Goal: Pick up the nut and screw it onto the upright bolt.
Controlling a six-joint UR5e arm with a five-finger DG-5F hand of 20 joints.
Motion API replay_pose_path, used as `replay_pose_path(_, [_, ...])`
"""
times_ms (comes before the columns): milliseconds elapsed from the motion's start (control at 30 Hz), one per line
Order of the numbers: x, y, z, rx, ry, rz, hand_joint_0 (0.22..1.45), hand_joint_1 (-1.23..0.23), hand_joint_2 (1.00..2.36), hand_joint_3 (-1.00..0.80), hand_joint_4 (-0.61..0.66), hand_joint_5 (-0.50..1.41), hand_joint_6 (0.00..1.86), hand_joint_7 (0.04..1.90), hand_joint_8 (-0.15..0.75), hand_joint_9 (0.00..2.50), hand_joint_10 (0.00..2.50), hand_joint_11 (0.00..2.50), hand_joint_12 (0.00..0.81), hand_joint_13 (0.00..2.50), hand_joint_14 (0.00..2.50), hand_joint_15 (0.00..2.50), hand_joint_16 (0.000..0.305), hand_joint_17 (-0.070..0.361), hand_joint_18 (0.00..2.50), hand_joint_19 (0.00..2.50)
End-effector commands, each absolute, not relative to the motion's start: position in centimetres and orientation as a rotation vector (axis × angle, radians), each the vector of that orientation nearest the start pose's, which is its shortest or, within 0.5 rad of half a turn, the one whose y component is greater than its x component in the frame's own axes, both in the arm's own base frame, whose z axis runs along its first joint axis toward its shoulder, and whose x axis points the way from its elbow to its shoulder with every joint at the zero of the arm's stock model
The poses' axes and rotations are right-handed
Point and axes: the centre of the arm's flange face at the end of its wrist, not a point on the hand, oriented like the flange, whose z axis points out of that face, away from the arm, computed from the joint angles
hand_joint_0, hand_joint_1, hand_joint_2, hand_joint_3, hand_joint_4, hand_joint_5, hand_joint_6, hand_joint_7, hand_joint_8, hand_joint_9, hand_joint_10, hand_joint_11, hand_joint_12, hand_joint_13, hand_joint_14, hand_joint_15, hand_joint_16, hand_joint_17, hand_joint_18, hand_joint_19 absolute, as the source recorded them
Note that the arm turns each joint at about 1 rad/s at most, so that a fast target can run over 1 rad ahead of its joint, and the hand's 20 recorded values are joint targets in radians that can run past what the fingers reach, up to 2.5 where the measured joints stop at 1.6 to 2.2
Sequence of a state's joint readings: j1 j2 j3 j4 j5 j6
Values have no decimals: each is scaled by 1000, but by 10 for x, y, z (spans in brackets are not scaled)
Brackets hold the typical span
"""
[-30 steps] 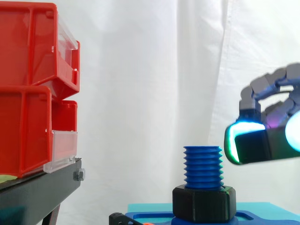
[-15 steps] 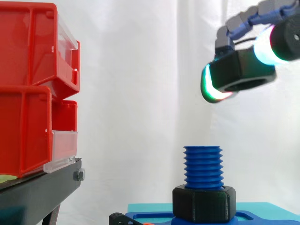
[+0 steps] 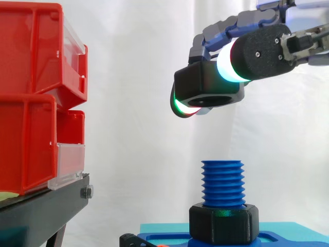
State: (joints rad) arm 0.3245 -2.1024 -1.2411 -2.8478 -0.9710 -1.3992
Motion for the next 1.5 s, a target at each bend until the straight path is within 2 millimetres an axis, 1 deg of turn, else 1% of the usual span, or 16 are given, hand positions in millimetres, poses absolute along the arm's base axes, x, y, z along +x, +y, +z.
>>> replay_pose_path(0, [717, 33, 356, 359, 1450, -37, 533, -533, 1000, -500, 324, -169, 543, 1267, 324, 520, 5, 176, 372, 450, 0, 0, 47, 105, 390, 8])
replay_pose_path(67, [717, 27, 357, 358, 1452, -38, 533, -533, 1000, -500, 323, -169, 543, 1271, 321, 521, 6, 172, 372, 450, 0, 0, 47, 105, 391, 8])
replay_pose_path(133, [715, 21, 347, 345, 1472, -39, 533, -533, 1000, -500, 319, -169, 543, 1273, 322, 521, 5, 166, 372, 450, 0, 0, 47, 105, 392, 8])
replay_pose_path(200, [713, 19, 337, 341, 1478, -39, 533, -533, 1000, -500, 320, -169, 543, 1271, 322, 520, 6, 173, 371, 451, 0, 0, 47, 105, 393, 8])
replay_pose_path(267, [712, 18, 334, 343, 1465, -32, 533, -533, 1000, -500, 319, -169, 543, 1268, 322, 520, 6, 173, 371, 452, 0, 0, 47, 105, 394, 9])
replay_pose_path(500, [714, 15, 334, 336, 1446, -14, 533, -534, 1000, -500, 319, -169, 543, 1266, 321, 523, 6, 175, 371, 457, 0, 0, 47, 105, 398, 13])
replay_pose_path(633, [715, 10, 335, 333, 1443, -11, 534, -533, 1000, -500, 315, -169, 543, 1265, 321, 521, 6, 174, 371, 458, 0, 0, 47, 105, 397, 14])
replay_pose_path(1467, [716, 13, 335, 308, 1447, 11, 534, -532, 1000, -500, 318, -170, 542, 1266, 321, 529, 8, 164, 367, 471, 0, 0, 46, 104, 412, 23])
